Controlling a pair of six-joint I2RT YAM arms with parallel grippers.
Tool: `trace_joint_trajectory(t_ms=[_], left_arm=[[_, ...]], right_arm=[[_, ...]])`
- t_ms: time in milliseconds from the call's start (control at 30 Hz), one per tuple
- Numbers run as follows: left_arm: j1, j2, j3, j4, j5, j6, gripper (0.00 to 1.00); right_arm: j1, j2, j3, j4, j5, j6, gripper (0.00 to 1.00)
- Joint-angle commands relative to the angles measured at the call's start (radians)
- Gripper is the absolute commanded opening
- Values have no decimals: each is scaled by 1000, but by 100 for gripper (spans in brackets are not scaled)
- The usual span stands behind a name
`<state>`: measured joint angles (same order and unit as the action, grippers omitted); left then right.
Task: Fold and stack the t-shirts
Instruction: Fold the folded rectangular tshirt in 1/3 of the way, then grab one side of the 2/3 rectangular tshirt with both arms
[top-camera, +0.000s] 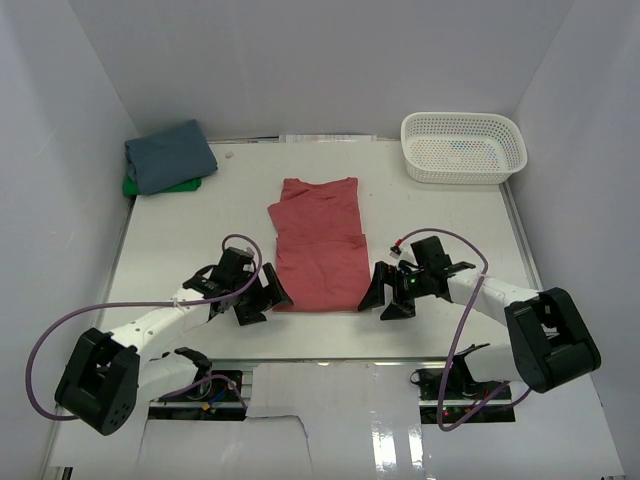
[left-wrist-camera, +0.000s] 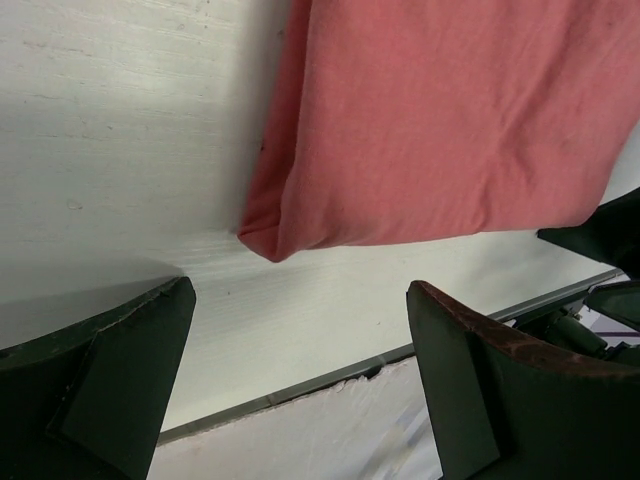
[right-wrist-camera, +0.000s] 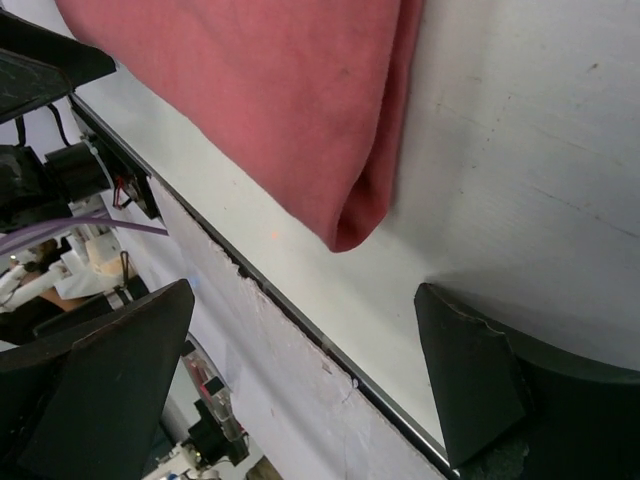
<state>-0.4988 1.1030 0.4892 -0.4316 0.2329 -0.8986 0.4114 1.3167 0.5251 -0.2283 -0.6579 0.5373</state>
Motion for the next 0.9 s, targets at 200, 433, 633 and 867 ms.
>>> trace_joint_trajectory(t_ms=[200,433,633,867], left_arm=[[37,12,-41,102,36,1,98],[88,3,-77,126,72,-17,98],[120,-5,-90,136,94,-16,98],[141,1,-112,152,117,-11,98]], right_arm=[[-6,59,-91,285,4,167,96],[-6,88,-131,420,78,254,89],[-6,53,-139,409,167,270,74],[-6,61,-148,423,207,268,45]])
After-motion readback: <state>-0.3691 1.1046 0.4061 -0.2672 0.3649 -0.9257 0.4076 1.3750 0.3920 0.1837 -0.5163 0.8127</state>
